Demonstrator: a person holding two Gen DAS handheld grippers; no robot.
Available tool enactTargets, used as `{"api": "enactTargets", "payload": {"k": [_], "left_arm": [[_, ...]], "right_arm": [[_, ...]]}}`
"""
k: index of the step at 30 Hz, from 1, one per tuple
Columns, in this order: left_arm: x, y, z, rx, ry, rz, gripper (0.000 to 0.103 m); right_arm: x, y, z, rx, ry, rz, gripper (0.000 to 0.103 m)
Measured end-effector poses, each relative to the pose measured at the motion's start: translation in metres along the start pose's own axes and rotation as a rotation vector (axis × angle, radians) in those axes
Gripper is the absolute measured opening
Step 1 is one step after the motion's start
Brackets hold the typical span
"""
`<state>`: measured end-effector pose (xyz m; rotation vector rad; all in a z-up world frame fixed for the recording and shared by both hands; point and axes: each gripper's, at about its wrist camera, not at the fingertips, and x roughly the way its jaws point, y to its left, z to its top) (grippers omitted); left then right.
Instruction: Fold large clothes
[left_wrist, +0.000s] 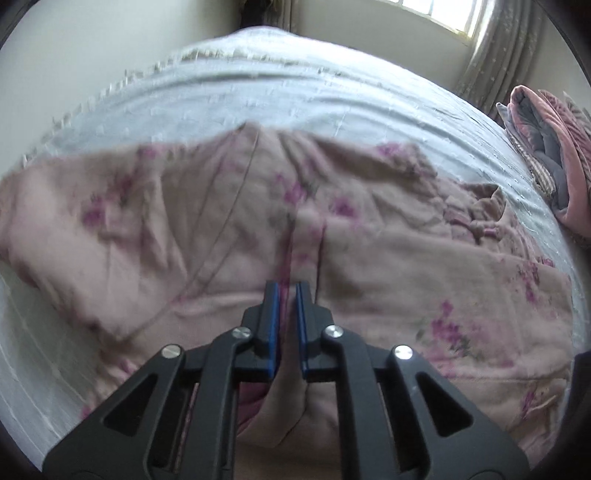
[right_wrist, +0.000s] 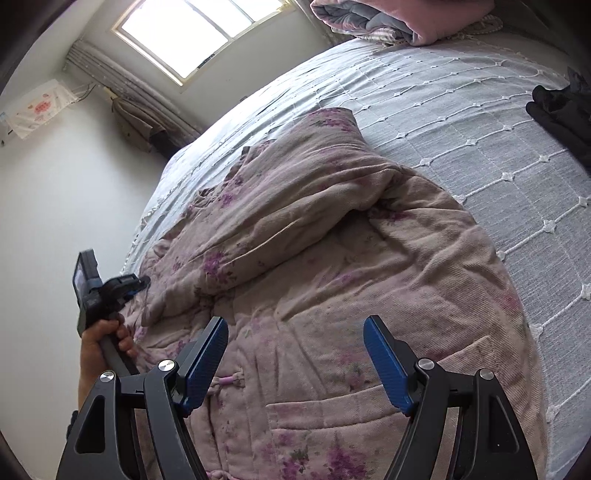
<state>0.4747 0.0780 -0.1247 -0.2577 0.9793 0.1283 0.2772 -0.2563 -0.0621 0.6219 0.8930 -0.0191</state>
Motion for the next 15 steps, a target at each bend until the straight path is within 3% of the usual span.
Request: {"api": "enactTargets", "payload": {"k": [2,5,7,9,15], "left_arm": [[-0.006,0.014,-0.005,-0.019,-0.006,-0.042,0.019],[-0.028,0.041,-0.003,-0.041,-0.033,-0.042,0.025],[-0.048,0.071,0.0,-0.067,-0.057,-0.057,0.037],[-0.064,0.103,0.0,-0.106,-0.084,-0.044,0.056],[-0.089,0.259,-0.004,-0.392,-0.106,0.035,0.058]], "right_arm": [[0.0,0.0,-0.001,-0.005,0.002,-0.004,0.077],[0.002,0.002,-0.003,-0.022,0.014,-0.015,0.077],[0.005,0.005,-0.003,-0.027,0.022,-0.018,0.077],[0.007,0.008,-0.005,-0.035,0.028,-0.018,0.077],[0.007,0.017,-0.009,-0.072,0.031,-0.033,0.077]]}}
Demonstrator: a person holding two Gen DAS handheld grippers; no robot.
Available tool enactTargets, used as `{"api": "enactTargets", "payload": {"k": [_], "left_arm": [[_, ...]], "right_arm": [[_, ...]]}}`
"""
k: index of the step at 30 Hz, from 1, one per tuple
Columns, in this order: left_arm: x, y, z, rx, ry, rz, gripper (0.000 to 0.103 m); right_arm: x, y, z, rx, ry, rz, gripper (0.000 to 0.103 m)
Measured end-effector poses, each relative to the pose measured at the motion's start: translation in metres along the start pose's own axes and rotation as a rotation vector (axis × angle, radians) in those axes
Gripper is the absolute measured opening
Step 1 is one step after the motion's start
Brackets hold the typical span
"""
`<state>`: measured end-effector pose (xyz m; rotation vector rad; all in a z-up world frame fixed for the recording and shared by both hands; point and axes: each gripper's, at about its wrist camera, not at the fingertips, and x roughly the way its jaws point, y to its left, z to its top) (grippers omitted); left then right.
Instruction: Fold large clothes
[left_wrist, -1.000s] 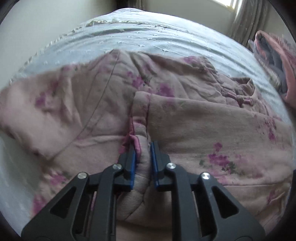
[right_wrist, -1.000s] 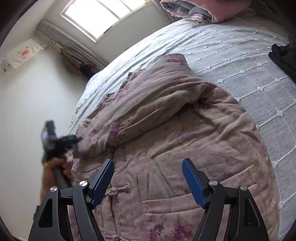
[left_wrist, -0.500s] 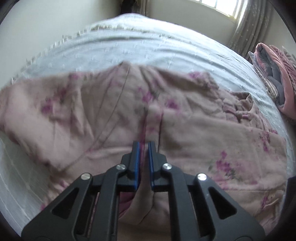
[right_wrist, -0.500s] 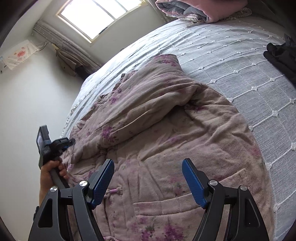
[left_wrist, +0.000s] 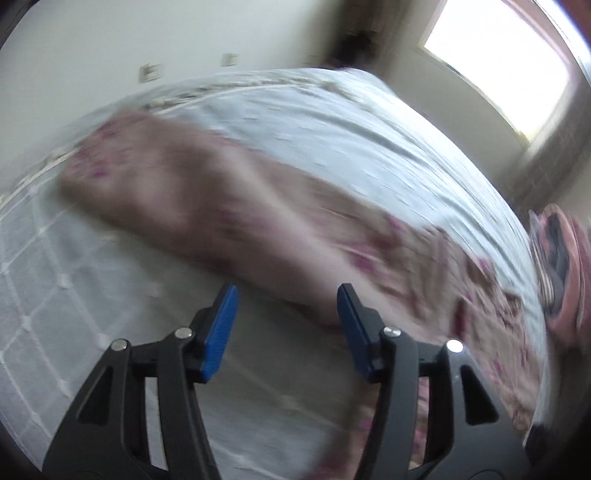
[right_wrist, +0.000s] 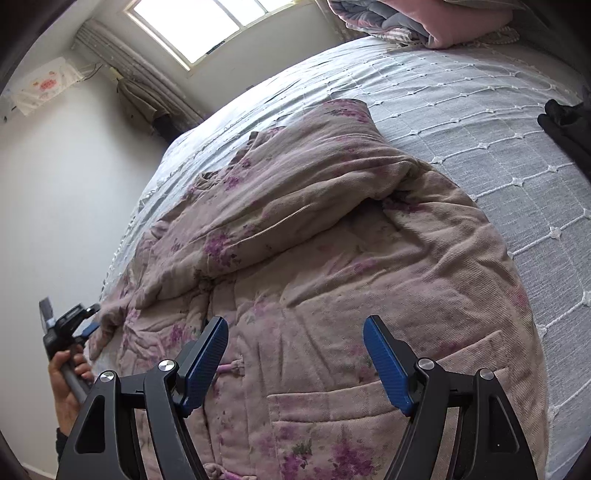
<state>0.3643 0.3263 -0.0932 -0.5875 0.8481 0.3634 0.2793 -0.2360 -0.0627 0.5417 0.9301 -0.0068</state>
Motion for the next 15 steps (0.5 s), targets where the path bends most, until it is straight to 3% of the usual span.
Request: {"api": "enactTargets", "payload": {"k": [4,7,10,14,15], "left_arm": [[0.008,0.097,0.025,-0.23,0.015,0.059,0.058],[0.015,0.139,0.033,-0.331,0.007,0.119,0.058],[0.025,0.151,0.043,-0.354,-0.015,0.07,0.06],[0.043,0.147,0.056,-0.372,-0.043,0.058,0.081],[0.051,0.146,0.058,-0.372,-0.037,0.073,0.081]], "right_arm": [[0.004,0.002,-0.001,-0.009,0.009,-0.013,0.077],[0.008,0.004,-0.002,-0.013,0.02,-0.009,0.077],[0.013,0.007,-0.004,-0.003,0.04,0.028,0.077],[0.018,0.017,-0.007,-0.048,0.046,0.0,0.077],[0.021,0.019,-0.008,-0.055,0.052,-0.001,0.077]]}}
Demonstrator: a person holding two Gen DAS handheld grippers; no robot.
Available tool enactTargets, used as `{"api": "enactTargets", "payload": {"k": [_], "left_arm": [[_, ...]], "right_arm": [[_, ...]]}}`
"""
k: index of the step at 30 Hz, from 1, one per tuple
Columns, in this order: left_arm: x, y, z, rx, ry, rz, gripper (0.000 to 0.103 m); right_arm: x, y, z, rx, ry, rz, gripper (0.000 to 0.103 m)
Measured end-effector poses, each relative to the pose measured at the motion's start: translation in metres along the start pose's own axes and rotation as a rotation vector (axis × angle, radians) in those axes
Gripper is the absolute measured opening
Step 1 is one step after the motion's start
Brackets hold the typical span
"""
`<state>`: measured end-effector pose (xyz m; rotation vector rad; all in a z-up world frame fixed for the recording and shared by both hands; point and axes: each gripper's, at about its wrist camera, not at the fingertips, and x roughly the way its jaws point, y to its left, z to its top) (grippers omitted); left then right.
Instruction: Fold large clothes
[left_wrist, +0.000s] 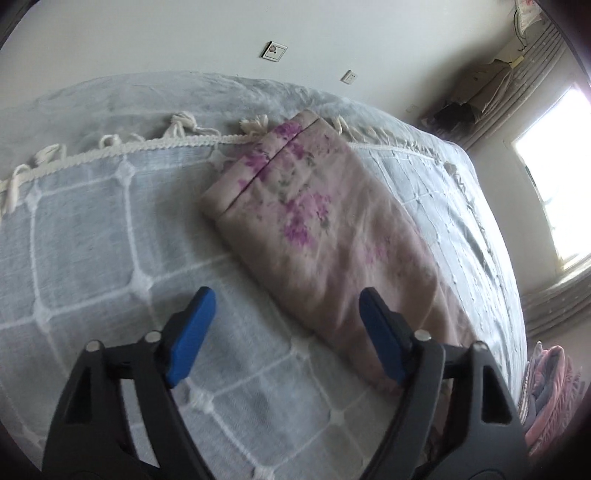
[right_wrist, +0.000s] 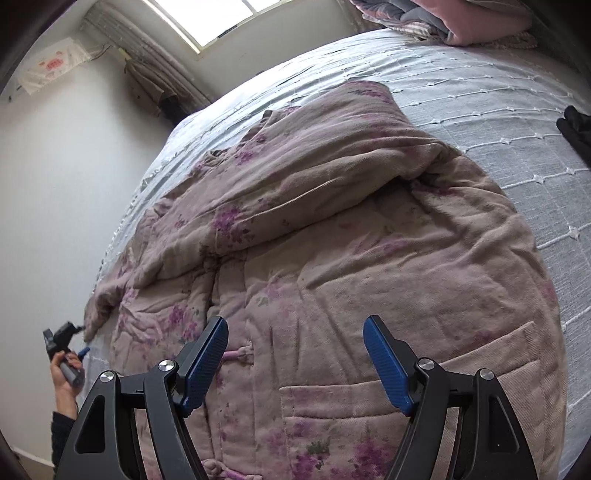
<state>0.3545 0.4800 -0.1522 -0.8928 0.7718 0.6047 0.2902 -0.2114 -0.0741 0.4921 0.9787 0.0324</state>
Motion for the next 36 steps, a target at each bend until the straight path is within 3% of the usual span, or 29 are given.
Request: {"api": "enactTargets", "payload": {"k": [2,4,5,6,10,13,17,20,25,30,36], "left_arm": [[0.01,0.0,0.004,-0.006,-0.015,0.055,0.081],[0.013,-0.011,0.002,0.013,-0.081,0.118,0.08],[0.015,-0.017,0.002,0.034,-0.097,0.161,0.051],[0.018,-0.023,0.0,0.068,-0.108,0.202,0.016],[0.017,-0.036,0.009,0.171,-0.152,0.259,0.013],[-0.001,-0.033,0.03,0.161,-0.168,0.258,0.012],[-0.052,-0.037,0.063,0.109,-0.216,0.159,0.011],[-0.09,-0.064,0.065,0.178,-0.281,0.119,0.011],[-0.146,-0.122,0.034,0.316,-0.394,0.012,0.011],[-0.192,-0.17,-0.003,0.357,-0.439,-0.081,0.011],[-0.259,-0.239,-0.089,0.47,-0.467,-0.321,0.011]], "right_arm": [[0.004,0.003,-0.002,-0.008,0.009,-0.001,0.077],[0.006,0.005,-0.003,-0.019,0.013,-0.013,0.077],[0.008,0.005,-0.004,-0.024,0.016,-0.02,0.077],[0.008,0.005,-0.004,-0.027,0.018,-0.024,0.077],[0.009,0.005,-0.005,-0.034,0.02,-0.032,0.077],[0.007,0.004,-0.004,-0.032,0.013,-0.026,0.077],[0.003,0.001,-0.002,-0.02,0.005,-0.013,0.077],[0.001,-0.003,0.0,-0.005,0.001,-0.005,0.077],[0.005,-0.005,-0.001,0.022,0.019,0.025,0.077],[0.003,-0.008,-0.001,0.043,0.02,0.045,0.077],[-0.013,-0.026,0.007,0.115,-0.005,0.084,0.077]]}}
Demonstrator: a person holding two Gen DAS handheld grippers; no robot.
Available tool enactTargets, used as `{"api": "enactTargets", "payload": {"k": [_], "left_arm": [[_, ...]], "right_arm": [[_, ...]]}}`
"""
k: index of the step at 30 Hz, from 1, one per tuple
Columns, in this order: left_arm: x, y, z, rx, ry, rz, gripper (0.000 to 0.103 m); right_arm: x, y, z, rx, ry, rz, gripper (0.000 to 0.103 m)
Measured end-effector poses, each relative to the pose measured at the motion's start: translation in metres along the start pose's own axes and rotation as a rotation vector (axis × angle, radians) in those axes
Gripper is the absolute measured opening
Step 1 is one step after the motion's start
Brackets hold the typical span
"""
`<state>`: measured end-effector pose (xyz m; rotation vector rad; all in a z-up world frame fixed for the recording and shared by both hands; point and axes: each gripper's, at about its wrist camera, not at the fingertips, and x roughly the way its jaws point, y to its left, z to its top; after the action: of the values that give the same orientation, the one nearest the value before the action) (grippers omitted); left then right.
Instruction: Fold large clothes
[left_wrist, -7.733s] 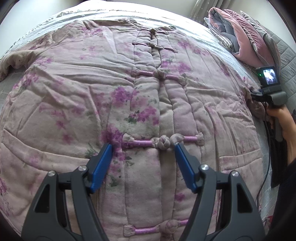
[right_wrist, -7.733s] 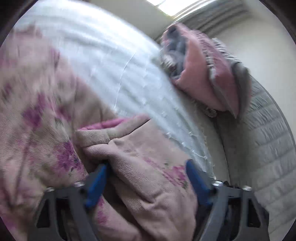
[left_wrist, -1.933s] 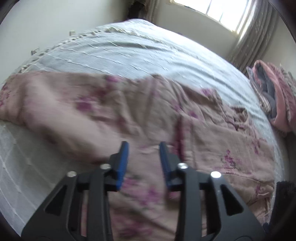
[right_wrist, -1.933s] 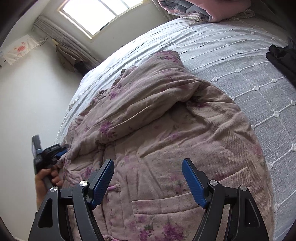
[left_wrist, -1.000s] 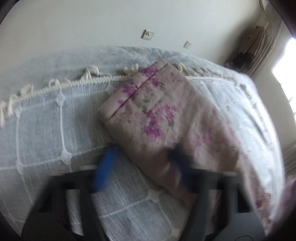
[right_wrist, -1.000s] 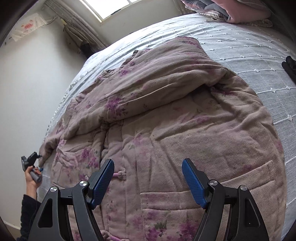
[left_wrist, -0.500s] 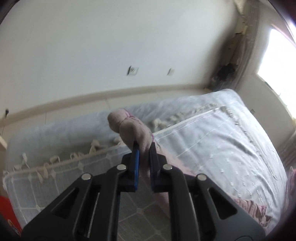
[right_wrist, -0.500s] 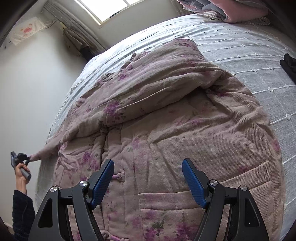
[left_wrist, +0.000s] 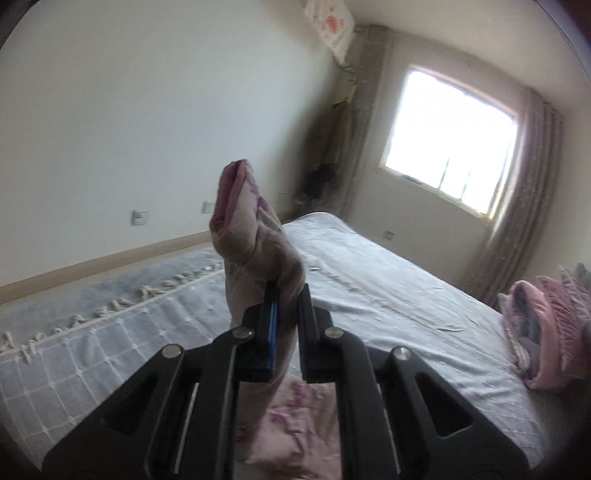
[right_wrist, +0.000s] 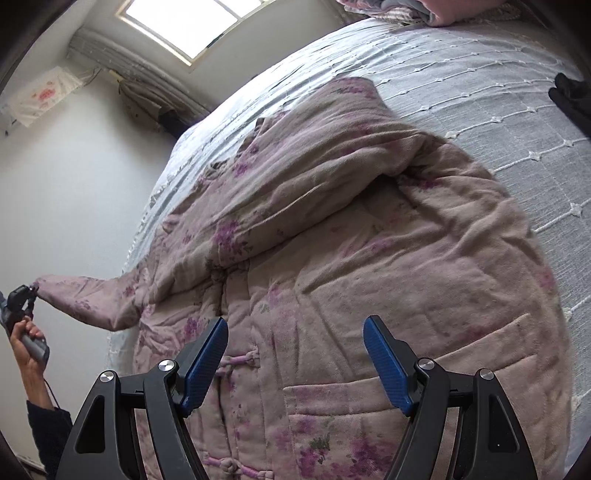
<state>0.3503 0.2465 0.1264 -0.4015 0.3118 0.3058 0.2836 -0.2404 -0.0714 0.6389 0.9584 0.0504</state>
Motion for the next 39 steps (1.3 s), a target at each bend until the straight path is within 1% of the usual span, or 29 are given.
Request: {"api": "enactTargets", "payload": {"k": [1,2,3,4,6,7,8,9,10,11,13,15,17,19,20,21,22,24,26,28,30,32,33,35,36,37,38,39], "left_arm": [[-0.011,-0.026,-0.009,0.02,-0.006,-0.056,0.011],[-0.017,-0.043,-0.016,0.036,-0.006,-0.092,0.011],[-0.025,-0.061,-0.025,0.055,-0.001,-0.133,0.011],[-0.031,-0.086,-0.039,0.08,0.012,-0.19,0.011],[-0.036,-0.12,-0.062,0.118,0.027,-0.259,0.011],[-0.036,-0.142,-0.079,0.142,0.036,-0.293,0.011],[-0.034,-0.153,-0.093,0.155,0.051,-0.313,0.011],[-0.03,-0.167,-0.107,0.164,0.079,-0.336,0.011],[-0.024,-0.183,-0.123,0.168,0.124,-0.366,0.011],[-0.017,-0.199,-0.147,0.173,0.181,-0.398,0.011],[-0.009,-0.224,-0.189,0.186,0.264,-0.437,0.013],[0.002,-0.25,-0.239,0.215,0.379,-0.49,0.015],[0.008,-0.269,-0.279,0.251,0.467,-0.514,0.015],[0.008,-0.282,-0.308,0.287,0.521,-0.53,0.015],[0.007,-0.288,-0.318,0.31,0.544,-0.539,0.018],[0.005,-0.291,-0.323,0.332,0.559,-0.55,0.023],[0.004,-0.293,-0.323,0.347,0.562,-0.554,0.028],[0.001,-0.291,-0.316,0.379,0.547,-0.553,0.056],[0.002,-0.287,-0.303,0.405,0.517,-0.536,0.067],[0.008,-0.289,-0.3,0.436,0.525,-0.508,0.07],[0.013,-0.291,-0.319,0.455,0.564,-0.498,0.078],[0.016,-0.3,-0.34,0.495,0.605,-0.493,0.078],[0.017,-0.305,-0.352,0.522,0.612,-0.472,0.078],[0.017,-0.316,-0.37,0.584,0.59,-0.404,0.078],[0.017,-0.322,-0.378,0.634,0.577,-0.358,0.07],[0.017,-0.326,-0.382,0.667,0.557,-0.323,0.059],[0.015,-0.33,-0.385,0.686,0.543,-0.314,0.041],[0.012,-0.333,-0.385,0.687,0.525,-0.309,0.035]], "right_arm": [[-0.003,-0.004,0.002,0.012,-0.004,-0.004,0.077],[-0.005,-0.008,0.003,0.021,-0.006,-0.011,0.077],[-0.006,-0.013,0.005,0.034,-0.009,-0.015,0.077],[-0.007,-0.017,0.006,0.05,-0.008,-0.013,0.077],[-0.009,-0.025,0.008,0.089,0.0,0.009,0.077],[-0.01,-0.028,0.009,0.103,0.001,0.021,0.077],[-0.011,-0.03,0.009,0.11,0.0,0.025,0.077],[-0.012,-0.031,0.011,0.11,-0.002,0.022,0.077],[-0.013,-0.031,0.011,0.109,-0.003,0.012,0.077],[-0.014,-0.032,0.012,0.108,-0.004,0.004,0.077],[-0.014,-0.033,0.013,0.111,-0.007,-0.005,0.077],[-0.014,-0.036,0.012,0.122,-0.001,0.005,0.077],[-0.016,-0.039,0.013,0.133,-0.001,0.008,0.077],[-0.019,-0.043,0.014,0.143,-0.009,0.001,0.077],[-0.021,-0.046,0.015,0.145,-0.012,-0.006,0.077],[-0.023,-0.048,0.015,0.149,-0.015,-0.014,0.077],[-0.025,-0.051,0.016,0.156,-0.019,-0.023,0.077],[-0.032,-0.059,0.018,0.181,-0.032,-0.03,0.077],[-0.04,-0.069,0.021,0.221,-0.053,-0.02,0.077],[-0.048,-0.077,0.022,0.252,-0.075,-0.017,0.077],[-0.055,-0.084,0.024,0.27,-0.099,-0.037,0.077],[-0.059,-0.09,0.024,0.29,-0.109,-0.042,0.077],[-0.06,-0.092,0.023,0.298,-0.109,-0.036,0.077],[-0.061,-0.094,0.022,0.308,-0.107,-0.036,0.077],[-0.062,-0.095,0.022,0.306,-0.108,-0.043,0.077],[-0.062,-0.095,0.022,0.304,-0.107,-0.05,0.077],[-0.062,-0.095,0.021,0.307,-0.108,-0.052,0.077],[-0.062,-0.096,0.021,0.311,-0.109,-0.049,0.077]]}}
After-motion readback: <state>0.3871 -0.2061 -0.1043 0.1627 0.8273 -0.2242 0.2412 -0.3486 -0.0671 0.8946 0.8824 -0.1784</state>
